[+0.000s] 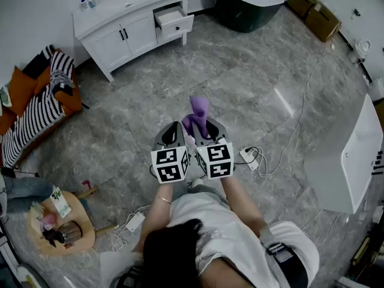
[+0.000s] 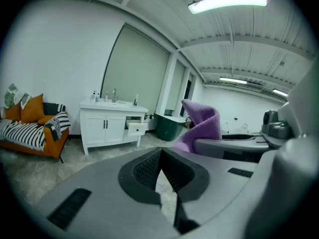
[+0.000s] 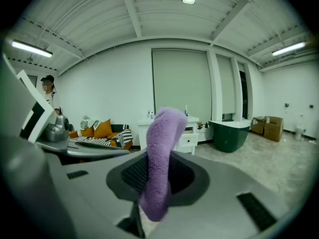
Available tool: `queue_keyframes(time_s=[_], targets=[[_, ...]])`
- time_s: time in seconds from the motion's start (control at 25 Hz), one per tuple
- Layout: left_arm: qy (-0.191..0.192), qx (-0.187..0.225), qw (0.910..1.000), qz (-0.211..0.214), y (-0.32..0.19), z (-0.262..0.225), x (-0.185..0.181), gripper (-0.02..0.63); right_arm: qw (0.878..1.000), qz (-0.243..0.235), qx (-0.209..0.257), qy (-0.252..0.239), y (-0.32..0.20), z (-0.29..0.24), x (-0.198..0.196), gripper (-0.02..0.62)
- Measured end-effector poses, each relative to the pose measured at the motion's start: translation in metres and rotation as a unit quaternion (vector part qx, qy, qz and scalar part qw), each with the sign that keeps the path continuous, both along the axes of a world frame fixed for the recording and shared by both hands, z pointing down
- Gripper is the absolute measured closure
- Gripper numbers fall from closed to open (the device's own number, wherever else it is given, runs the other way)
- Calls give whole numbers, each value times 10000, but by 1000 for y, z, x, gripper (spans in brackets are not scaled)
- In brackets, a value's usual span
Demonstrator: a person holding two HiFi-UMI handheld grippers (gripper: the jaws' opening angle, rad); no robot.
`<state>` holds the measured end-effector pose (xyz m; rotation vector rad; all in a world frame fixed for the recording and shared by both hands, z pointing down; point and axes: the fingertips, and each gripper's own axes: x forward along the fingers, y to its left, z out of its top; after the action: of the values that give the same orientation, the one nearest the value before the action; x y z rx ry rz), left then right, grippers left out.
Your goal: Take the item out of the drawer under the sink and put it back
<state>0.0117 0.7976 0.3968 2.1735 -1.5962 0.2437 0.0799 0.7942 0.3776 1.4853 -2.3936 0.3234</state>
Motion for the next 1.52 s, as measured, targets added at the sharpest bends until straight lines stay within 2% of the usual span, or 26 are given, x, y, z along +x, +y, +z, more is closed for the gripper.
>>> queue_keyframes(time_s=[0.44, 0.84, 1.24, 1.52], targets=[[29, 57, 10000, -65, 0, -5, 13, 603, 10000, 63, 35, -66, 0, -5, 17, 505], [46, -85, 9997, -207, 0, 6, 18, 603, 9996, 226, -70, -155, -4, 4, 34, 502], [68, -174, 9998, 17, -50, 19, 20, 603, 9990, 401, -152, -161, -53, 14, 33, 502], [74, -240, 9995, 181, -118, 27, 0, 603, 9971, 715, -217, -125, -120, 19, 16, 502]])
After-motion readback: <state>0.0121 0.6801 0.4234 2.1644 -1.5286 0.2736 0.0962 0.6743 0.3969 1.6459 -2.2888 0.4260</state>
